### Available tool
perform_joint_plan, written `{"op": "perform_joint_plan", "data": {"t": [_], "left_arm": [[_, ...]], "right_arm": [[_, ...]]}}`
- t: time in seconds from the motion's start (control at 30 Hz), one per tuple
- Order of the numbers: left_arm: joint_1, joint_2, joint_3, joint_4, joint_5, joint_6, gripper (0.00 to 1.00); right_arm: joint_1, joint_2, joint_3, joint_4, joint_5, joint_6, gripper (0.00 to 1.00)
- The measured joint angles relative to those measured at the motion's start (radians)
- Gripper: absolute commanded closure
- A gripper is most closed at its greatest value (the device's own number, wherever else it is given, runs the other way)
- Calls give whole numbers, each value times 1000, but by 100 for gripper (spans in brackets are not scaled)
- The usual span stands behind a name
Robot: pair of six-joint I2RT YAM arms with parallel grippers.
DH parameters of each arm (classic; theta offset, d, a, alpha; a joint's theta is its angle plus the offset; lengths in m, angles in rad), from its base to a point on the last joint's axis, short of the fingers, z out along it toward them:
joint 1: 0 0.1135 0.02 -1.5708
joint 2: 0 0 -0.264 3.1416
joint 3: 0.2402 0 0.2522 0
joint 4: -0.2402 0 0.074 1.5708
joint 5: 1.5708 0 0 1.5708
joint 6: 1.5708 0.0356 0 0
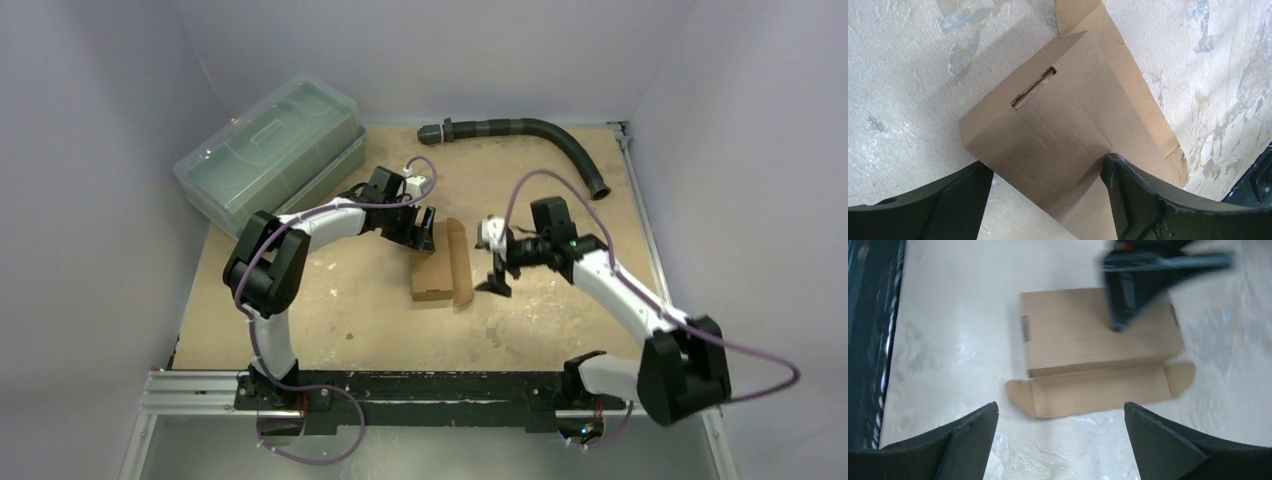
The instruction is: Fold the paper box
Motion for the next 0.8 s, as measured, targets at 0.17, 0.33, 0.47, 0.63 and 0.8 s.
{"op": "perform_joint_plan", "data": {"t": [0.17,0.33,0.47,0.63,0.8], "left_arm": [[4,14,15,-7,20,14,22],[8,22,22,-8,35,14,22],[9,25,24,-10,40,14,22],[10,32,30,-17,51,13,22],[11,33,32,-19,55,13,22]], "right_arm": [[68,-199,-251,-84,-62,-483,14],[171,-105,-259,-8,17,-566,37],[260,-48,-259,86,128,-547,44],[314,-35,-263,166,220,-529,58],[346,-30,-280,214,288,-519,60]]}}
